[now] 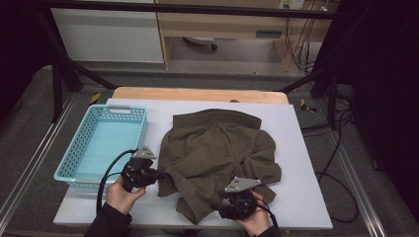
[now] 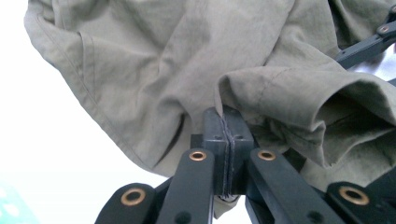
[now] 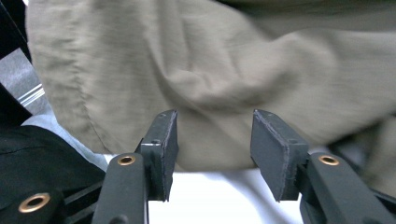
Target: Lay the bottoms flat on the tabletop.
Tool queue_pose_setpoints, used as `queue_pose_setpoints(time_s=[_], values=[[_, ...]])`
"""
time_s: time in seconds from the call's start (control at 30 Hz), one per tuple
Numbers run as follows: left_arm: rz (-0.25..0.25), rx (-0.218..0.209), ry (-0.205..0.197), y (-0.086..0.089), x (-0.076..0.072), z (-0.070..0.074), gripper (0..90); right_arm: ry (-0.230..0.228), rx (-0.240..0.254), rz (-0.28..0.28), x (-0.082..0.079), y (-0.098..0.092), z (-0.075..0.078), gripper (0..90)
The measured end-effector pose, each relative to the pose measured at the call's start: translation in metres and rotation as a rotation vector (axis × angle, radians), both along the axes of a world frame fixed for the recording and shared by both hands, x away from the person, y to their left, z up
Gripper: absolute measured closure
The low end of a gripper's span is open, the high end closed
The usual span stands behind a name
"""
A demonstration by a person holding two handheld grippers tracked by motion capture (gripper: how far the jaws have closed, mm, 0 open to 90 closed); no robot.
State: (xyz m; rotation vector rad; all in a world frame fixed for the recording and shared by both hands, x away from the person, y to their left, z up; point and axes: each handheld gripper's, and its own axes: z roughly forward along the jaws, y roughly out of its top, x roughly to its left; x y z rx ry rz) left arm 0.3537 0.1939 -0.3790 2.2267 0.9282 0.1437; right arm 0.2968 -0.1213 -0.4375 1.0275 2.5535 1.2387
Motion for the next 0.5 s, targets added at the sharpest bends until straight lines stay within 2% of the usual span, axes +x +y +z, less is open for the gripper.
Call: queue_pose_setpoints(time_s=[0.1,0.2,0.3,0.37,0.43,0.5], values=[[-0.004,0.014,0.005,-0.001,0.0,-0.004,89.0,0.007,-0.019,0.022,0.0,0.011,-0.007,53.2],[-0.005,0.021,0.0,-0.004,0.0,-0.005,89.0,0.002,-0.041,0.032,0.0,0.019,-0.014,61.6],[-0.001,0.022,-0.005,-0.004,0.0,-0.004,89.0,-0.016,-0.044,0.039,-0.003,0.021,-0.016,78.0],[0.002,0.018,-0.002,-0.003,0.001,-0.004,89.0,-0.01,-0.042,0.033,-0.002,0.02,-0.016,88.1],[0.003,0.019,-0.004,-0.002,0.001,-0.003,89.0,0.009,-0.041,0.027,-0.002,0.017,-0.015,90.0],[0.009,0.017,-0.008,-0.001,0.002,-0.001,89.0,0.001,-0.052,0.018,-0.001,0.013,-0.012,90.0]])
